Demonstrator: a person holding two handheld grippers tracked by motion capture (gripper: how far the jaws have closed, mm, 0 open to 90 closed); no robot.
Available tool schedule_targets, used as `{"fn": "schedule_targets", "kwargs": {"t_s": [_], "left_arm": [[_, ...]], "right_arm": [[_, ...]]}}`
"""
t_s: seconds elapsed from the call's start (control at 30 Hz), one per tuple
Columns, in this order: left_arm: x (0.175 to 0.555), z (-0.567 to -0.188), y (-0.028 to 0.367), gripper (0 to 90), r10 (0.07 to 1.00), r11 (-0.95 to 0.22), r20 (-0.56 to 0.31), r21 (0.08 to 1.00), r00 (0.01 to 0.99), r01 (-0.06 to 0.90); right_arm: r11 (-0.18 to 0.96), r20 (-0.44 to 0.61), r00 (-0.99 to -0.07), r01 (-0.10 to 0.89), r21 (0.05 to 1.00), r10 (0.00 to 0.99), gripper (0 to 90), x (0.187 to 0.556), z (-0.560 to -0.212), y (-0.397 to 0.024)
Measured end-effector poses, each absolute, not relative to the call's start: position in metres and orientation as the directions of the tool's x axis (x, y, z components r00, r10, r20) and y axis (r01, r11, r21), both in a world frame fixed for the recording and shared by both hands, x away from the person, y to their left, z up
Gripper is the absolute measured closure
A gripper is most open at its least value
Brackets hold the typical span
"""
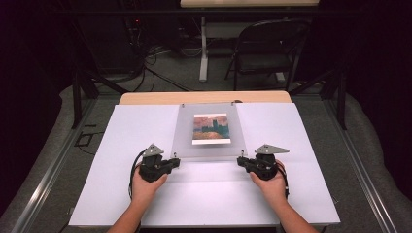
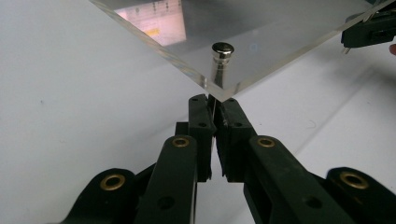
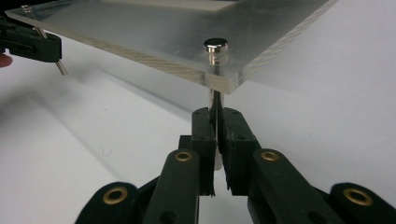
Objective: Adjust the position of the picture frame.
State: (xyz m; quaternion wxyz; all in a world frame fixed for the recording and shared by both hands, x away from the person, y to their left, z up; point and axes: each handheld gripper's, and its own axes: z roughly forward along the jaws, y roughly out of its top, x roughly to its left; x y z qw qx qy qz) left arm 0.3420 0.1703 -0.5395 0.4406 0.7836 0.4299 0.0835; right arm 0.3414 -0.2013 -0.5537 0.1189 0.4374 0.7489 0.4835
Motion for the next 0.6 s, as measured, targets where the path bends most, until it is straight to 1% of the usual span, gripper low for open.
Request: {"fn": "schedule_targets", "kwargs": {"t_s": [0.37, 0.6], "left_arm": [[0.3471, -0.5440, 0.1706, 84.9, 0.758, -0.240, -0.244, 0.758, 0.605, 0.607], [0.3473, -0.5466, 0.1692, 84.8, 0.754, -0.249, -0.245, 0.752, 0.609, 0.611]], "right_arm": [[0.166, 0.237, -0.590, 0.546, 0.821, 0.772, 84.4, 0.3456, -0.5578, -0.1978], [0.153, 0.247, -0.577, 0.555, 0.818, 0.778, 84.1, 0.3468, -0.5606, -0.1993]]}}
